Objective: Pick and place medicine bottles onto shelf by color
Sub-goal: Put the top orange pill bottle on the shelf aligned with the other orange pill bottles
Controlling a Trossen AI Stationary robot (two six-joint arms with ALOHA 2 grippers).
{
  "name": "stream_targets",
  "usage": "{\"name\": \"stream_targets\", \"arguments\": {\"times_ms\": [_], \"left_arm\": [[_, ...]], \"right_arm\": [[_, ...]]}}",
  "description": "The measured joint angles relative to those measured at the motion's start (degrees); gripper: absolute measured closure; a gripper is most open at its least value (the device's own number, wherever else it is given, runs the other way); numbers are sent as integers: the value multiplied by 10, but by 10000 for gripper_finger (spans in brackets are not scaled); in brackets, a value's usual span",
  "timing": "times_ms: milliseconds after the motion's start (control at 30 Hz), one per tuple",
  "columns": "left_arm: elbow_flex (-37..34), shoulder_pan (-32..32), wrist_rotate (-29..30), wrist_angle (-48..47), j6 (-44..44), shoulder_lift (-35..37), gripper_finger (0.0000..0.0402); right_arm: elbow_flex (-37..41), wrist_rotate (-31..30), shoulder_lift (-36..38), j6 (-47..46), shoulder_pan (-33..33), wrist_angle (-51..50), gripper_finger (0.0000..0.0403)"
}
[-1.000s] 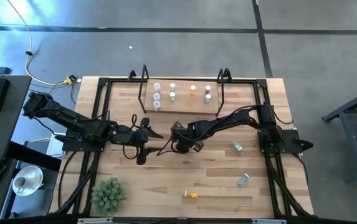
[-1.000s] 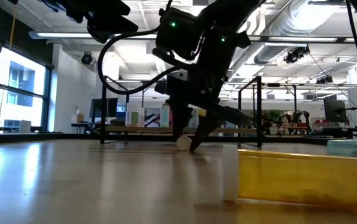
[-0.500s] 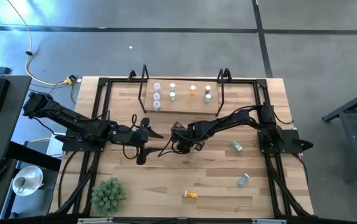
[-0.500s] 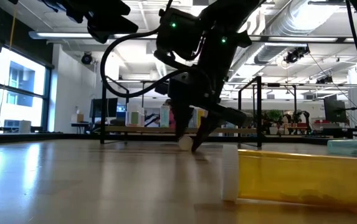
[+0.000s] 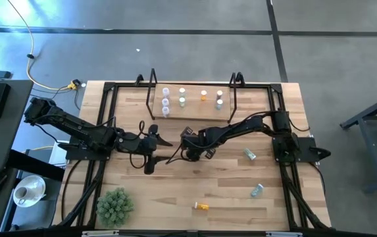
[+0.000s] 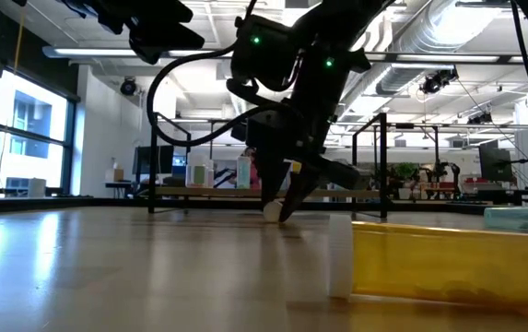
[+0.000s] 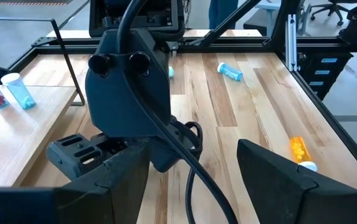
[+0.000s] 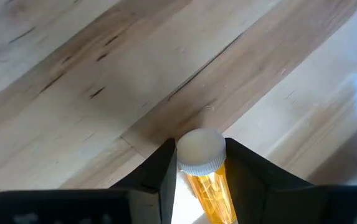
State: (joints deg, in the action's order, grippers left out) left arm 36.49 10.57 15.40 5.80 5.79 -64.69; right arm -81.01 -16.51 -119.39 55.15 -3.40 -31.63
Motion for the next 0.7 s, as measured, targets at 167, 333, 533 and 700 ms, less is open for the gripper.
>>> {"name": "stream_targets", "arguments": {"times_ms": [167, 333, 533, 700], "left_arm": [[0, 0, 0, 0, 0, 0, 170], [0, 0, 0, -1, 0, 0, 170], [0, 0, 1, -2, 0, 0, 170], [0, 0, 2, -4, 0, 8, 170]], "right_arm": [[0, 0, 0, -59, 0, 2, 300], [0, 0, 0, -101, 0, 6, 300], [1, 2, 19, -148, 0, 7, 300], [1, 4, 59, -197, 5, 2, 300]]}}
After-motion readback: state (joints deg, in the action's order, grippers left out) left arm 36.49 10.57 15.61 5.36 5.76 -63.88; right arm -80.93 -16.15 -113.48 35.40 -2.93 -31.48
